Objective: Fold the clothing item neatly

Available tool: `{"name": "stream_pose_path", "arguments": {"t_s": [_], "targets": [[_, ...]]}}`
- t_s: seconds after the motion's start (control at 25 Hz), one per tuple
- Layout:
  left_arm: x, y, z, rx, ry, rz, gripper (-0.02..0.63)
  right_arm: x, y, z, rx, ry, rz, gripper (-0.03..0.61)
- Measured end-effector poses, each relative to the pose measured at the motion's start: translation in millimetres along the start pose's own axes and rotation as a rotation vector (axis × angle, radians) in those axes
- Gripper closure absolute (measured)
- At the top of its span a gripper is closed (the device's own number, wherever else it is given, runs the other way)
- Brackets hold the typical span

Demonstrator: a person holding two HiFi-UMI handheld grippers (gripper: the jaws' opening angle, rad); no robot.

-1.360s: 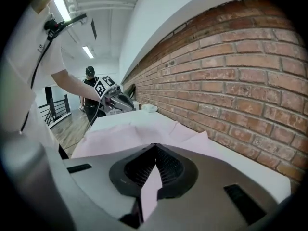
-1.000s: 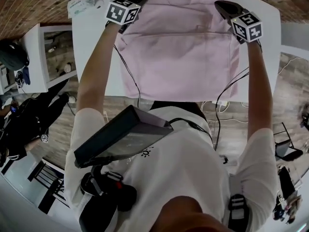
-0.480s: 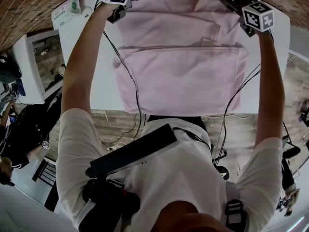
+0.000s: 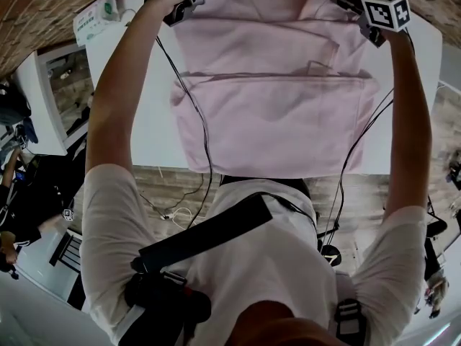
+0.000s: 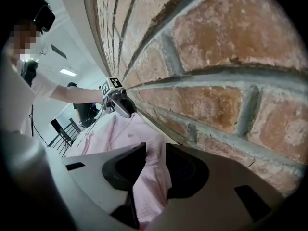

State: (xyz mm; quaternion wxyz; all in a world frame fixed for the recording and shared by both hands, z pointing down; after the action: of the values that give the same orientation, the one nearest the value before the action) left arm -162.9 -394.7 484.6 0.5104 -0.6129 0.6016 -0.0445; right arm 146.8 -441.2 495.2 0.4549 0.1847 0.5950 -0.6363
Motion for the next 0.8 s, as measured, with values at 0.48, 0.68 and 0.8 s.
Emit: {"name": "stream_pose_path", "arguments": {"t_s": [0.48, 0.68, 0.8], "targets": [[10.1, 6.7, 12.7, -0.028, -0.085, 0.034, 0.588, 18.1, 26.3, -27.0, -0.026, 0.209, 0.071, 0.558], [7.7, 28.2, 49.0, 0.065, -0.314, 0.08, 0.588, 22.0, 44.7, -59.7, -0.101, 0.406, 0.025, 0.558], [-9.4, 39.5, 79.1, 0.184, -0.543, 0.09, 0.588, 17.6, 52.0, -85.2, -0.148, 0.525, -0.001, 0.558]]}}
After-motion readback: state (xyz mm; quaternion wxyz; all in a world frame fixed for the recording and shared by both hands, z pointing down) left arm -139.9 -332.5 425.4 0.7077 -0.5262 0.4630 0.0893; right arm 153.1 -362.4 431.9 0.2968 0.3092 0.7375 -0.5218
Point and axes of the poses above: the fingertips, and each gripper's own axes: y backward along the fingers, z to its right, x out of its top, the point moved 8 cm from there along y, backward along the fingers, and after that the axes turned 12 degrees about y, right-handed, at the moved point
